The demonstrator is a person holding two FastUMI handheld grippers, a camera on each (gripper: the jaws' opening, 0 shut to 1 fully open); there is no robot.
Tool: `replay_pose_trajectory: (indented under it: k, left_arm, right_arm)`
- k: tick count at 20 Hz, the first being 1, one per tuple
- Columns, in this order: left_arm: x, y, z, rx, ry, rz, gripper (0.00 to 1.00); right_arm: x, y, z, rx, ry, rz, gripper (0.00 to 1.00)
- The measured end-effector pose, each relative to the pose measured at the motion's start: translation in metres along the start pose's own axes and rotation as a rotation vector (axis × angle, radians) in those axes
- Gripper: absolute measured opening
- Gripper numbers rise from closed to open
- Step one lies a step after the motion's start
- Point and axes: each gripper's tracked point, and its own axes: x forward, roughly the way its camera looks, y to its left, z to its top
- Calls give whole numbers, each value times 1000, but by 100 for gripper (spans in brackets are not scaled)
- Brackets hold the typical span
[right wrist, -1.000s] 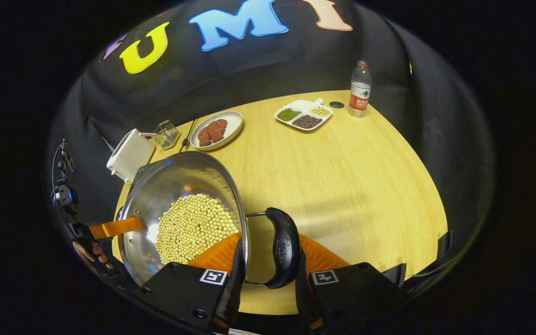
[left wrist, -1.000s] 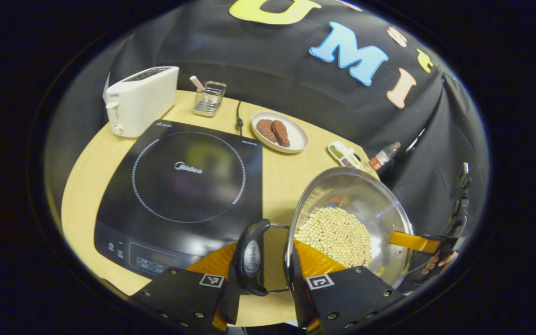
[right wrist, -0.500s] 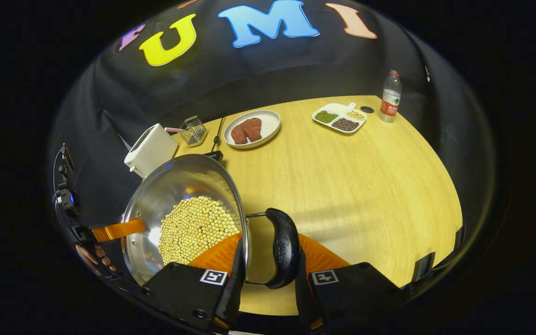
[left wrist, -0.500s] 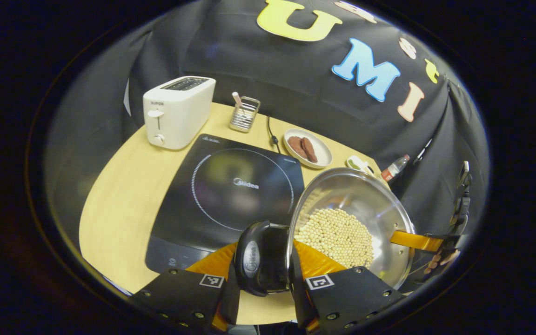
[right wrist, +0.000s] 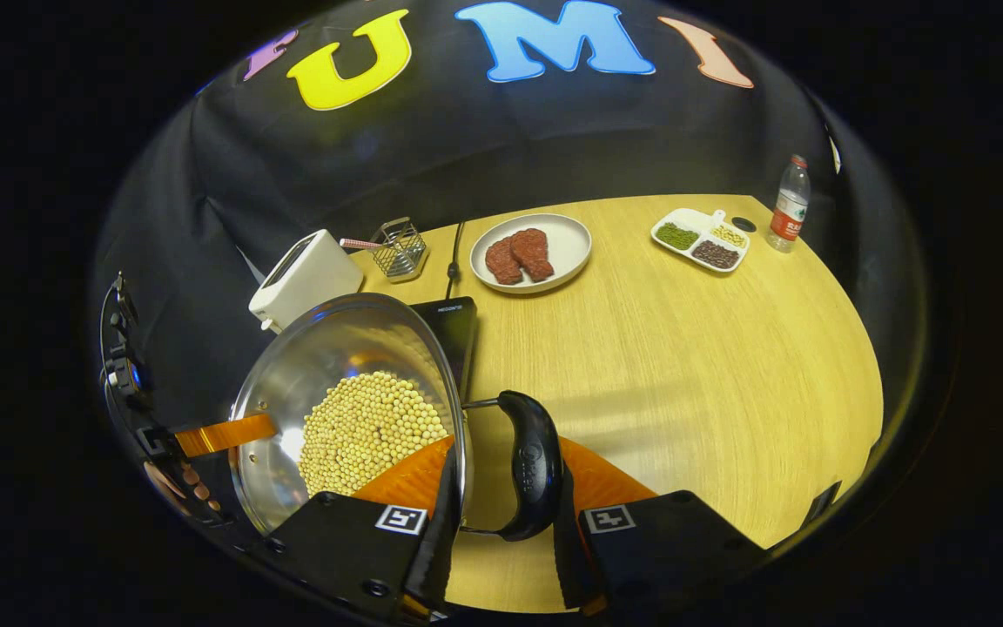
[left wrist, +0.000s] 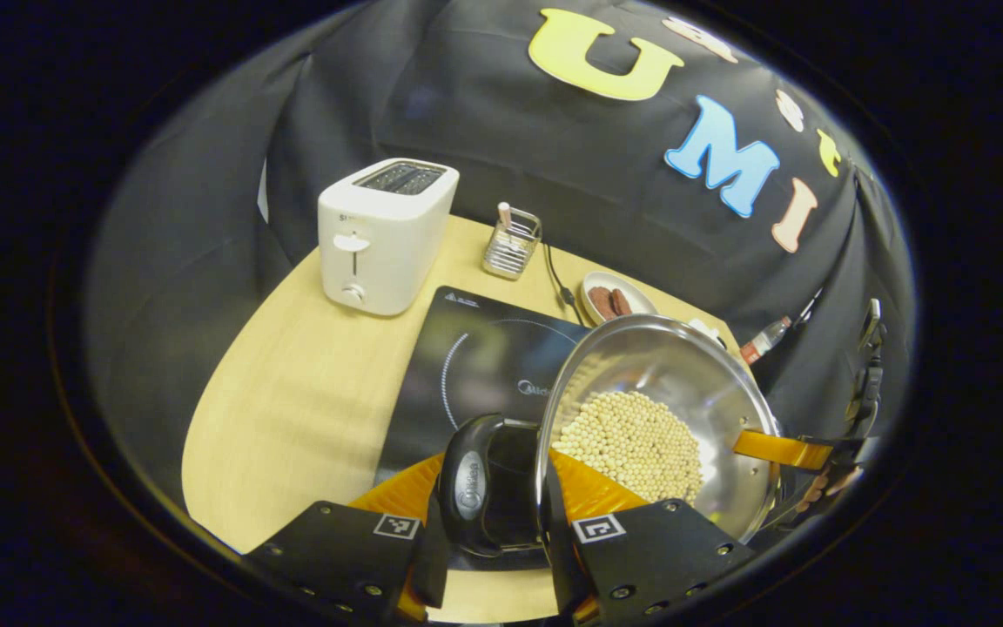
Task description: First push the handle of the pot to place it horizontally, then grasp the pot with both hands and set it on the induction cooktop.
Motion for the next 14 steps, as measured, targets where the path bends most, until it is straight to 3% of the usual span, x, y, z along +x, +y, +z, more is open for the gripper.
replay_pose_trajectory:
  k: [3,4,5,6,11,13,14]
  left_arm:
    - [11,18,12,-5,-2,0,45]
    - [15,23,14,-4,-2,-1,45]
    - [23,26,18,0,-2,-3,52]
    - [29,30,21,5,-2,-3,49]
    - [54,50,36,40,0,-1,49]
    - [62,55,41,49,-1,-3,49]
    - [67,57,45,59,-5,-5,49]
  right_arm:
    - [20,10,10,-1,4,-1,51]
    - [25,13,13,5,8,-2,48]
    - [31,16,15,12,9,-3,51]
    - [36,19,16,20,12,-3,48]
    - [66,29,20,62,24,1,51]
    - [76,31,22,80,23,1,48]
    - [81,32,23,88,23,2,51]
